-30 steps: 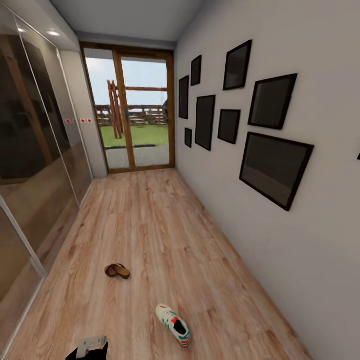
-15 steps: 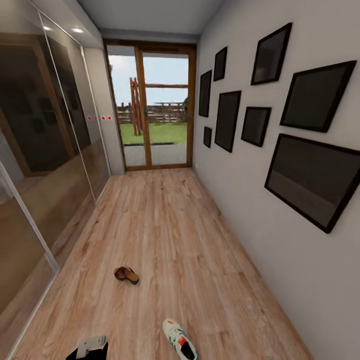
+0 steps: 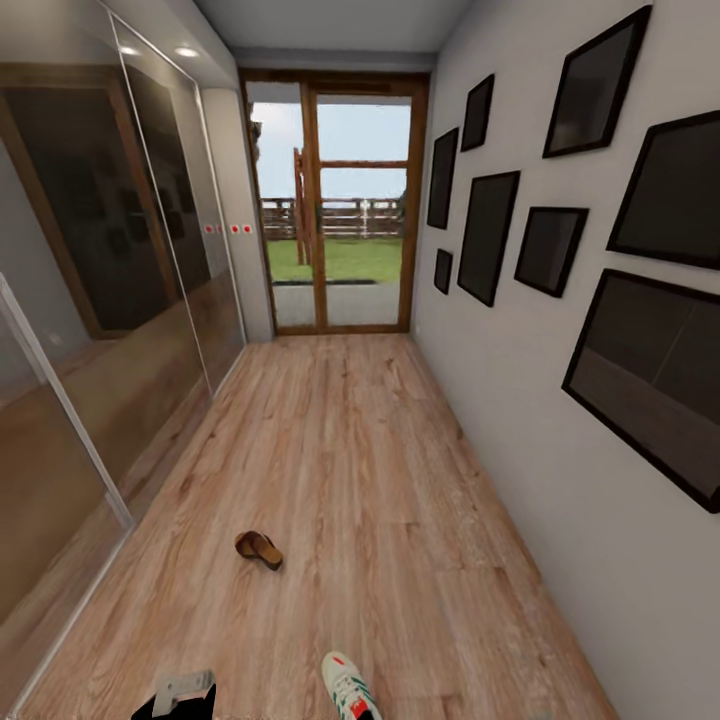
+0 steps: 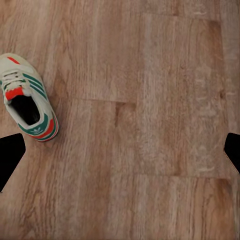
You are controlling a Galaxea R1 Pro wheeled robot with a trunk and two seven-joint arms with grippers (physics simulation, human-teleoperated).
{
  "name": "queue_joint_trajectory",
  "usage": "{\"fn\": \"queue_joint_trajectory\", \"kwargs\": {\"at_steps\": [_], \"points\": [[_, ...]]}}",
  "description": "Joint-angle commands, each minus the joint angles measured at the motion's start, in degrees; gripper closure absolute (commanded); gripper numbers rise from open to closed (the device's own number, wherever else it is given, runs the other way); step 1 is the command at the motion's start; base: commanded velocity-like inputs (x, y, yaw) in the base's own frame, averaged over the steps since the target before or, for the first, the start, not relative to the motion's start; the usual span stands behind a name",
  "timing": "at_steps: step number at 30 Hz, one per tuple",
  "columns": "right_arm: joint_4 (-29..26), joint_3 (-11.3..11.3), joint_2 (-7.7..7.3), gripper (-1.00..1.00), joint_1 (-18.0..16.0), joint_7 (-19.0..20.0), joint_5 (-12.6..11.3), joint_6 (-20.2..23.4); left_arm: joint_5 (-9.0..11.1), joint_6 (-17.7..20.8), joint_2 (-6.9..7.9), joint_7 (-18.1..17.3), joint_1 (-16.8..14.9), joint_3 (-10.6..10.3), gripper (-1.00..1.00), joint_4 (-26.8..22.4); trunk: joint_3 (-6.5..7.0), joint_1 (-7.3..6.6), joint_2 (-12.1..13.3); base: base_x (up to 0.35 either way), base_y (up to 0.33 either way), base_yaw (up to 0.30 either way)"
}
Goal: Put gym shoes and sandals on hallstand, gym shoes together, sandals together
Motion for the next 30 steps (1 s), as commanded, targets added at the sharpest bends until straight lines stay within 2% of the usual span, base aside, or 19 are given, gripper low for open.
{"fn": "queue_joint_trajectory", "kwargs": {"at_steps": [1,17,30], "points": [[0.0,0.0,-0.03,-1.00,0.0,0.0,0.4,-0.1,0.5,-0.2,-0.01,0.0,0.0,0.0,-1.00,0.0,-0.13,0.00,0.0,0.013,-0.271,0.171],[0.0,0.0,-0.02,-1.00,0.0,-0.1,0.4,-0.3,0.5,-0.1,-0.01,0.0,0.0,0.1,-1.00,0.0,-1.28,0.00,0.0,0.003,-0.246,0.167],[-0.1,0.0,-0.40,-1.00,0.0,0.2,0.5,-0.2,0.5,-0.1,-0.01,0.0,0.0,0.1,-1.00,0.0,-1.52,0.00,0.0,0.000,-0.040,0.029]]}}
